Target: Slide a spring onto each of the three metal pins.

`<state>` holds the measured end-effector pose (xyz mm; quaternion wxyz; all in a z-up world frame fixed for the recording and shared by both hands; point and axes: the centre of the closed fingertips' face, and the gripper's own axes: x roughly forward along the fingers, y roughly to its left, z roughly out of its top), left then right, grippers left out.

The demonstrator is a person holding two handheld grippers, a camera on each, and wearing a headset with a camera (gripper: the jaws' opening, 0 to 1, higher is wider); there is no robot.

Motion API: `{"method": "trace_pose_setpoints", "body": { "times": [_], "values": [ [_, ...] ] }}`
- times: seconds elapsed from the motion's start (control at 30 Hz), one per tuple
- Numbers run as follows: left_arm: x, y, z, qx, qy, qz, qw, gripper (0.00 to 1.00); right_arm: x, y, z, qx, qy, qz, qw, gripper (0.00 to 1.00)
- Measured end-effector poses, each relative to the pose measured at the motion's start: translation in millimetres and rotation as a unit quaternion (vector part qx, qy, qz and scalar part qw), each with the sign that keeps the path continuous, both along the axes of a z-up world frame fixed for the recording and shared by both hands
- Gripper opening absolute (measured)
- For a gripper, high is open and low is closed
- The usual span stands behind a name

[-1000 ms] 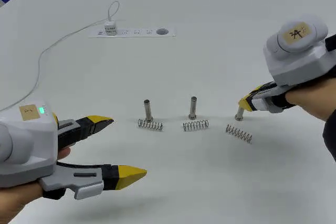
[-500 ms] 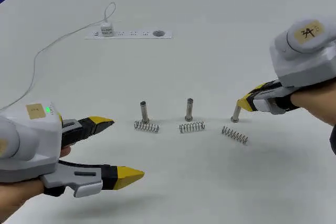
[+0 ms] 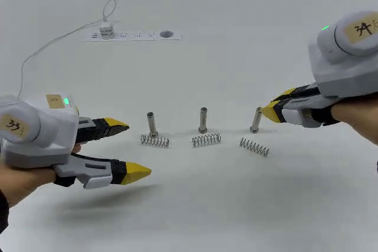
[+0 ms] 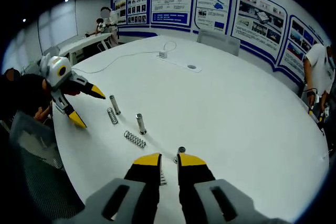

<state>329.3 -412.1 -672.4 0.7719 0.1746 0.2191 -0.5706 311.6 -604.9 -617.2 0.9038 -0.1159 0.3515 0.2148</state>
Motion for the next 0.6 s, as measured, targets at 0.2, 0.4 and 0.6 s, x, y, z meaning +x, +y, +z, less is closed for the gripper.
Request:
{"method": "trace_pose_setpoints", "body": {
  "times": [0.2, 0.4, 0.6],
  "values": [
    [10.1, -5.9, -11.3, 0.014, 0.000, -0.011, 0.9998, 0.52, -12.4, 10.4, -7.5, 0.016, 0.008, 0.004, 0.9998, 0.14],
    [15.7, -9.8, -15.6, 0.022, 0.004, -0.018, 0.9996, 0.47, -22.7, 16.6, -18.2, 0.021, 0.019, 0.009, 0.9996, 0.14],
    [20.2, -14.8, -20.4, 0.032, 0.005, -0.027, 0.9991, 0.42, -23.9, 19.1, -19.0, 0.025, 0.020, 0.011, 0.9994, 0.14]
  ]
}}
